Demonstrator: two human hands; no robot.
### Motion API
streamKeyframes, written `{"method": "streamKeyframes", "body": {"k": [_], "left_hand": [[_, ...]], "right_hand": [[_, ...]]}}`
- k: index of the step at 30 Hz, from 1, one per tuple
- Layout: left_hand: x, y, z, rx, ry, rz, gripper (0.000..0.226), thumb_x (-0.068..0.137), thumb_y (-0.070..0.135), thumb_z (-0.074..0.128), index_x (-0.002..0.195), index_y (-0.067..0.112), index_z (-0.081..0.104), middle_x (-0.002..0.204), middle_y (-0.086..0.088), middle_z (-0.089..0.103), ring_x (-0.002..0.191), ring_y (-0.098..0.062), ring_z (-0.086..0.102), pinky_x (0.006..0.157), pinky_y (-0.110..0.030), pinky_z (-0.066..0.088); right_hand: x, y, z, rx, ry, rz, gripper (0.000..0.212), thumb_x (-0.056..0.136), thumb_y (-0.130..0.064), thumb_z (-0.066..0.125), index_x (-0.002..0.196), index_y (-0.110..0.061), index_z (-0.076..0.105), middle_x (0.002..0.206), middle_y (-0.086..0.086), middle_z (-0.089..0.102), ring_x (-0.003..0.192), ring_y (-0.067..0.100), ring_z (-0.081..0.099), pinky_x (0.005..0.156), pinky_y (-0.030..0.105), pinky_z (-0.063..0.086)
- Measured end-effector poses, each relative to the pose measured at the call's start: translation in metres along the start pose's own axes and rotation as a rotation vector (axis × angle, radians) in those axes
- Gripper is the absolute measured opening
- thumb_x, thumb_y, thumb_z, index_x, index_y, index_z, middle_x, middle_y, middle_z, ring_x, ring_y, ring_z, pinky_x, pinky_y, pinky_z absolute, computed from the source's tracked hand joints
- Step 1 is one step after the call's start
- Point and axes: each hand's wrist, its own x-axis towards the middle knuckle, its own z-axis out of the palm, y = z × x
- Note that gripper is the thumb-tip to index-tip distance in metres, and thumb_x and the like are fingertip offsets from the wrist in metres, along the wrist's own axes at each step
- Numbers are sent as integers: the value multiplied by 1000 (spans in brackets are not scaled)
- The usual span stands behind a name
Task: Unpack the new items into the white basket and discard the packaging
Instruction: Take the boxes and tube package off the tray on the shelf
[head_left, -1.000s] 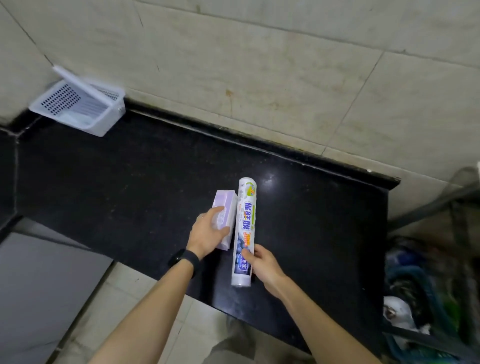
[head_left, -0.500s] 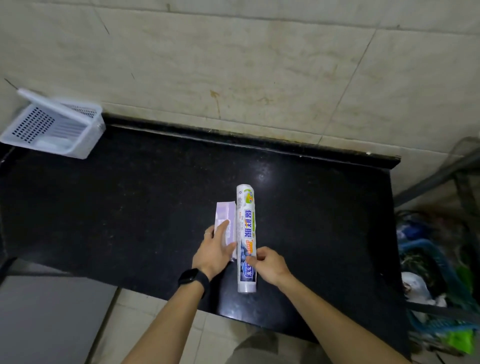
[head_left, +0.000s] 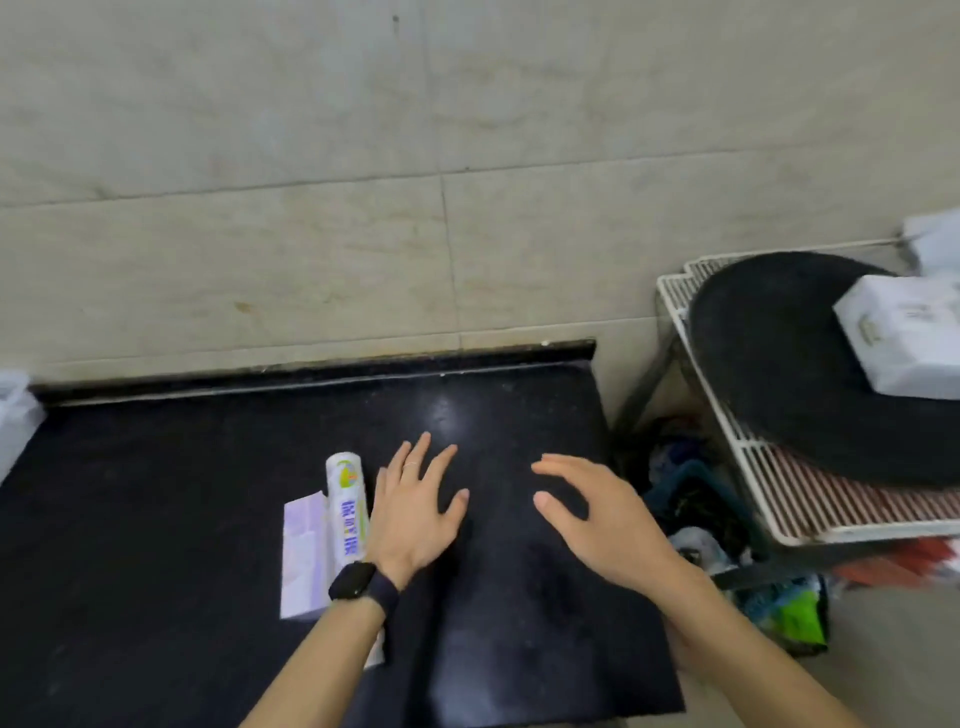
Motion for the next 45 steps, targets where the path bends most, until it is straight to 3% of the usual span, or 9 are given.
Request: {"method": "streamKeyframes", "body": {"k": [5, 11, 16, 19, 26, 31, 34, 41, 45], "left_hand": [[53, 150, -14, -5, 51, 284, 66, 89, 63, 34, 150, 39, 30, 163, 2, 16, 151, -22, 7, 120, -47, 17], [94, 286, -13, -15, 76, 485, 64, 92, 63, 35, 151, 41, 26, 163, 3, 15, 150, -21, 4, 121, -48, 12], [112, 346, 25, 81, -55, 479, 64, 94, 65, 30, 153, 42, 19, 165, 3, 7, 151, -22, -3, 121, -49, 3], [112, 355, 46, 146, -118, 406, 64, 93, 68, 24, 152, 47, 13, 165, 7, 5, 151, -20, -3, 121, -49, -5], [114, 355, 49, 161, -120, 362, 65, 90, 72, 20, 151, 50, 9, 164, 11, 3, 151, -17, -5, 120, -46, -10], [116, 355, 44, 127, -170, 388, 61, 94, 68, 20, 151, 49, 13, 165, 8, 5, 151, -17, -4, 120, -47, -10], [109, 337, 30, 82, -44, 442, 55, 97, 61, 17, 151, 49, 16, 164, 7, 10, 151, -14, -2, 122, -46, -2], [62, 157, -10, 37, 86, 181, 56, 96, 61, 14, 151, 49, 17, 164, 10, 8, 151, -11, -2, 122, -45, 4], [9, 19, -12, 29, 48, -131, 68, 88, 66, 8, 151, 45, 24, 164, 6, 15, 151, -16, 5, 121, -47, 11]], "right_hand": [[-38, 48, -139, -112, 438, -54, 36, 94, -34, 64, 130, -30, 62, 138, -16, 56, 131, 2, 45, 110, 21, 34], [-47, 115, -241, -157, 652, 77, 44, 95, -42, 59, 136, -28, 55, 147, -8, 50, 137, 10, 40, 115, 32, 33], [-17, 170, -277, -229, 625, 404, 89, 83, -70, 56, 154, -26, 25, 165, 10, 12, 150, 32, 11, 122, 44, 12], [-1, 202, -269, -211, 528, 479, 100, 78, -79, 54, 156, -37, 8, 166, 8, -4, 145, 44, 20, 116, 50, 26], [12, 225, -244, -253, 702, 398, 87, 85, -47, 67, 154, -34, 16, 162, 11, 7, 123, 46, 40, 100, 49, 43], [11, 222, -253, -161, 692, 409, 86, 86, -48, 66, 155, -34, 17, 162, 11, 10, 134, 45, 34, 109, 49, 35], [1, 194, -252, -22, 748, 357, 83, 87, -51, 64, 154, -38, 18, 162, 7, 14, 142, 35, 32, 112, 46, 34], [-6, 66, -146, 150, 673, -47, 81, 86, -37, 70, 152, -45, 23, 157, -10, 17, 134, 2, 31, 96, 1, 31], [5, 25, -17, 233, 448, -103, 85, 85, -36, 71, 151, -52, 19, 156, -11, 19, 137, -1, 28, 98, 1, 29]]}}
